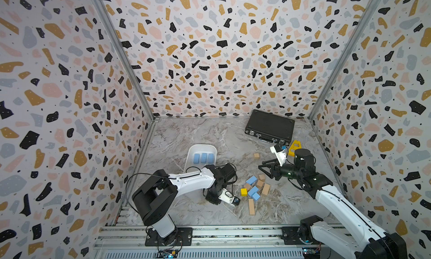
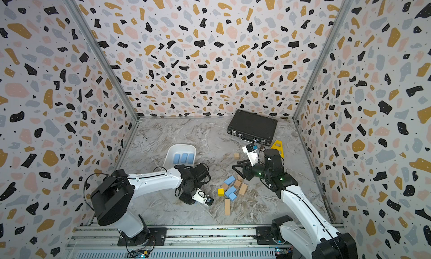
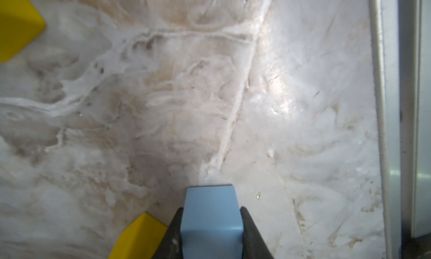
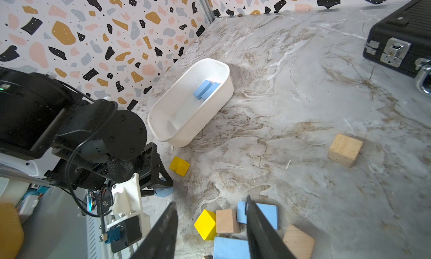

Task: Pick out the blue building blocks
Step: Pick up the building block from the center of the board, then place the building block in the storage box.

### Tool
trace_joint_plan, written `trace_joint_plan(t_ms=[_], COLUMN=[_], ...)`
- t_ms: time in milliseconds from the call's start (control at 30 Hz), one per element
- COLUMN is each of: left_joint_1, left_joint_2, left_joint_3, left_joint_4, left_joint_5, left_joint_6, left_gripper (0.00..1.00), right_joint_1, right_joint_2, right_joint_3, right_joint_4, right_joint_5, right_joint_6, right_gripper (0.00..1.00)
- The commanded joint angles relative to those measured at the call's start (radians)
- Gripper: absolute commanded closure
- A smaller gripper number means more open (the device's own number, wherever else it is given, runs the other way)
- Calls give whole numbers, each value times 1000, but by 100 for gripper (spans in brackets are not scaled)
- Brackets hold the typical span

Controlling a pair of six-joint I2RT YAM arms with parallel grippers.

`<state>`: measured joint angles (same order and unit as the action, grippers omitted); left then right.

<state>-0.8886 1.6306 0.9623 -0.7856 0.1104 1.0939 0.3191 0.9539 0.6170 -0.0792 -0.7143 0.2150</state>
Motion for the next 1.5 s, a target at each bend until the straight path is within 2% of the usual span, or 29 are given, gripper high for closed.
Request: trace_joint_plan(t_ms=[0,100,200,333,367,533,633,767,900,1133,1467], left_joint_1=[4,39,114,262,307,487,540,566,576,598,599], left_joint_2=[-50,-97,-144,-177,-180,-169,-161,-144,-94,17,122], left_joint_3=[74,140,210,268,275,278,259,216,214,213,227], left_joint_4=[-92,-161,-221,-213,-204,-189,-166,-124,-98,-71,-3], left_joint_5=[20,47,74,18,7,18,20,-8,-110,-96,-141], left_joint_6=[-85,-189,-295,-513,-581,-820,-948,-1088,-1155,-1204,-1243], left_gripper=[85,86,86,86,83,83,87,90,92,91,87], right_joint_1=[5,5,5,5,5,5,5,5,5,5,5], right_joint_2=[-10,-14,-2,29,39,76,87,87,79,76,51], right_joint_3=[-9,-27,-44,-54,-53,-62,-67,-71,-86,-99,-103], right_joint_4=[24,82,145,201,211,257,262,252,267,282,251], right_joint_5=[4,14,16,31,33,34,37,40,41,36,38], right_joint_6=[25,49,78,109,117,148,151,148,144,154,135], right_gripper=[51,51,51,51,51,51,52,52,52,52,52])
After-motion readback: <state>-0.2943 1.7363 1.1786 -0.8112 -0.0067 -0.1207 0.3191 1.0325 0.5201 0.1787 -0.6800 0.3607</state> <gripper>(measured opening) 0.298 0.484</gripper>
